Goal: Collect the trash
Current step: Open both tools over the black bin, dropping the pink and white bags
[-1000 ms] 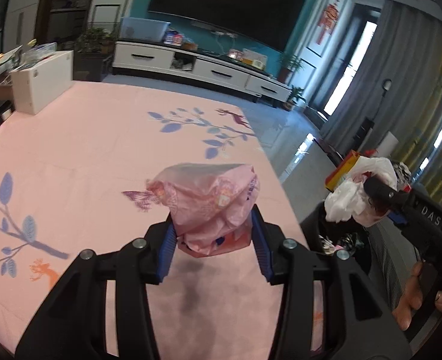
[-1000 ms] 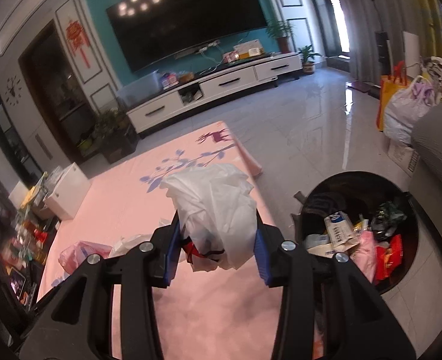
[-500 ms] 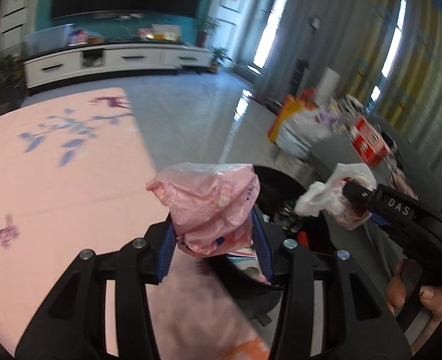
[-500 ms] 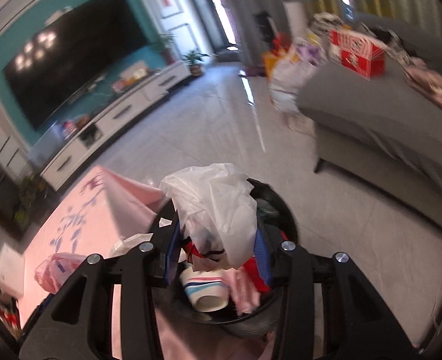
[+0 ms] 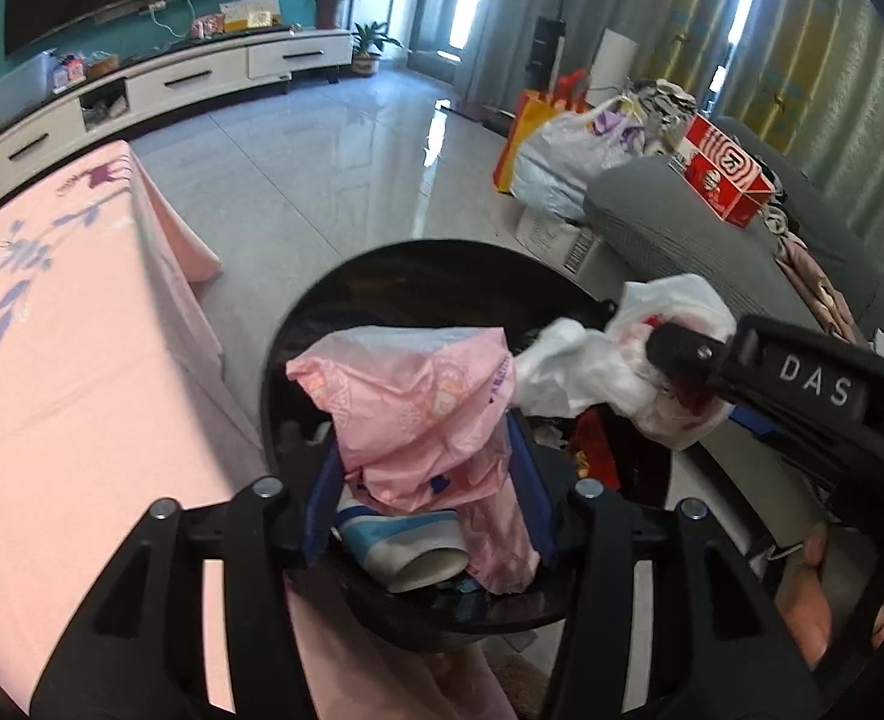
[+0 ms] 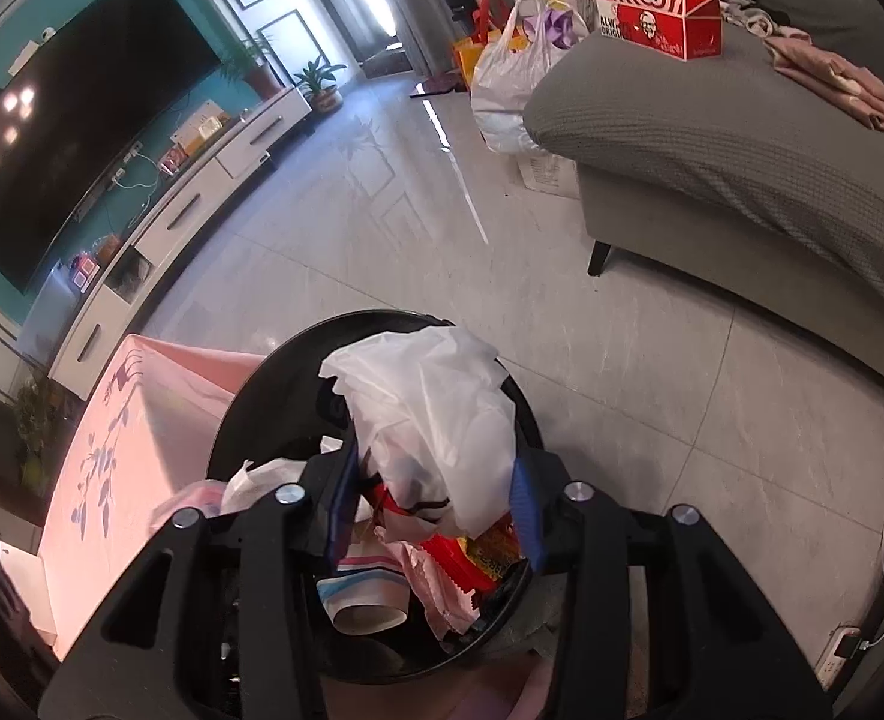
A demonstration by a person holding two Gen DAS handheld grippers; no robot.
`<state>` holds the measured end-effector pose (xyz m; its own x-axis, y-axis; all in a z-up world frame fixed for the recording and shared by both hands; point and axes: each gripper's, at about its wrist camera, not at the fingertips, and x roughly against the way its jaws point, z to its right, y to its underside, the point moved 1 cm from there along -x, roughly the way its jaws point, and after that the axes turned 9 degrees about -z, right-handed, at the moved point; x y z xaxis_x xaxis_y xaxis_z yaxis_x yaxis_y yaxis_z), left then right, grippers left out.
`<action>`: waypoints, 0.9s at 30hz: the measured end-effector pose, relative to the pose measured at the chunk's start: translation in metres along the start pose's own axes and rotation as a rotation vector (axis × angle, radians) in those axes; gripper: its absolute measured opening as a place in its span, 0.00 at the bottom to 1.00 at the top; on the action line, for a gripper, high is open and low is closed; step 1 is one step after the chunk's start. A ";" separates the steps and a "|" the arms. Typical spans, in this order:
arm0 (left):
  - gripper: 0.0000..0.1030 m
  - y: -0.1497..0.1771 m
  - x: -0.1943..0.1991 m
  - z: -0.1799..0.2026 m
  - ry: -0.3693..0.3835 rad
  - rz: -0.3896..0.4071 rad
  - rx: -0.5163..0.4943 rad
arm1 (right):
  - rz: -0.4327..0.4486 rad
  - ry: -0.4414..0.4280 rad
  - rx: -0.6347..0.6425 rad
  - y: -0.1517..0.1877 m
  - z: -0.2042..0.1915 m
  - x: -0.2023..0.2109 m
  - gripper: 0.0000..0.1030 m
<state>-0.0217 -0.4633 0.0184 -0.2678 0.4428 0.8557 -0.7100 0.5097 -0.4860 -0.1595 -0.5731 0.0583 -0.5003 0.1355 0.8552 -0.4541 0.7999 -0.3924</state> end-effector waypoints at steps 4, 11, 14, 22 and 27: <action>0.71 -0.001 0.003 0.006 0.049 0.004 -0.016 | 0.014 -0.030 -0.015 0.002 0.002 0.006 0.66; 0.95 0.005 0.024 0.004 0.071 0.041 -0.022 | 0.038 -0.056 -0.010 0.002 -0.001 0.019 0.81; 0.97 0.006 0.039 0.002 0.087 0.063 -0.021 | 0.055 -0.072 -0.015 0.003 0.000 0.029 0.84; 0.97 0.012 0.070 -0.004 0.067 0.079 -0.014 | 0.139 -0.052 0.060 0.015 -0.012 0.066 0.97; 0.97 0.016 0.080 -0.008 0.025 0.085 0.000 | 0.148 -0.013 0.114 0.019 -0.016 0.071 0.97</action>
<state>-0.0489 -0.4138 0.0780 -0.3108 0.5023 0.8069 -0.6854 0.4697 -0.5564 -0.1915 -0.5386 0.1170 -0.5771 0.2381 0.7812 -0.4551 0.7006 -0.5497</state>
